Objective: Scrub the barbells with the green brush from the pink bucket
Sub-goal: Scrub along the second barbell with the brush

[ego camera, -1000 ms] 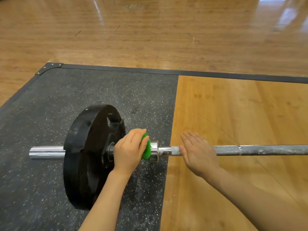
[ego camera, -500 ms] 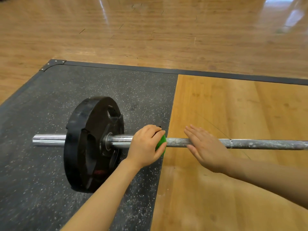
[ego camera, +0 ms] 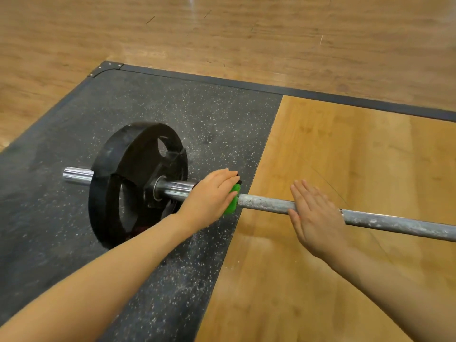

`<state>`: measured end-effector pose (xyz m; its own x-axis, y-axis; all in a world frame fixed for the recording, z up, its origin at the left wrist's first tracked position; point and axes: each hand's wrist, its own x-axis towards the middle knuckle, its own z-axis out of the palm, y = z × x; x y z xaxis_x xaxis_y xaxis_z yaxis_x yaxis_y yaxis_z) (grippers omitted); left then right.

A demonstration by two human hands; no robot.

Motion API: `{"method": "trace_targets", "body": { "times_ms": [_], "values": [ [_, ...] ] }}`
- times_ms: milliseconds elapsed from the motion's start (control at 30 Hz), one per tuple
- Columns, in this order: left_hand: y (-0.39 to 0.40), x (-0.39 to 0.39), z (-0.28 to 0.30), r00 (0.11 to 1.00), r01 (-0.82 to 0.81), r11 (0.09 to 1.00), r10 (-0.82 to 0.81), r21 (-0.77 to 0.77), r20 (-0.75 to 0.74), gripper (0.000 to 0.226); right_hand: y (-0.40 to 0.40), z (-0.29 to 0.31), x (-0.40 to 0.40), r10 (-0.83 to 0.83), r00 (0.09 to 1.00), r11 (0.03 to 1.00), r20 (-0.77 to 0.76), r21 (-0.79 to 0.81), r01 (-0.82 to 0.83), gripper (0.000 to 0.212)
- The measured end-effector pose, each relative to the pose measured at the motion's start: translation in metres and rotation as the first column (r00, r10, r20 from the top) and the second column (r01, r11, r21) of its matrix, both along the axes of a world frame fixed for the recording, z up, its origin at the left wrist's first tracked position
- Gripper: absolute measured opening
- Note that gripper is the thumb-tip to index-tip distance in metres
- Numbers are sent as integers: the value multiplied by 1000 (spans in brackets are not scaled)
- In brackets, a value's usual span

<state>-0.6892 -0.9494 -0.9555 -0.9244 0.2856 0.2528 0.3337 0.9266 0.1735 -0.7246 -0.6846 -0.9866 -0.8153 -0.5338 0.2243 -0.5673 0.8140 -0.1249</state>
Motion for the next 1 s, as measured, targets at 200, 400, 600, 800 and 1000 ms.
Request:
{"method": "trace_targets", "body": {
  "times_ms": [200, 400, 600, 800, 1000],
  "values": [
    [44, -6, -8, 975, -133, 986, 149, 102, -164, 35, 3, -11, -6, 57, 993, 997, -105, -53, -63, 55],
    [37, -11, -18, 964, -52, 998, 39, -45, -264, 29, 0, -14, -10, 55, 989, 998, -138, -31, -60, 56],
    [69, -1, -30, 951, -157, 983, 176, 95, -254, 36, 1, -9, -13, 50, 991, 999, -121, 10, -49, 57],
    [78, 22, -45, 891, -353, 902, 405, 248, -203, 38, 2, -10, -11, 42, 995, 999, -92, 7, -42, 57],
    [79, 12, -44, 887, -393, 895, 430, 213, -170, 39, 3, -10, -7, 41, 997, 999, -69, 3, -41, 59]
  ]
}}
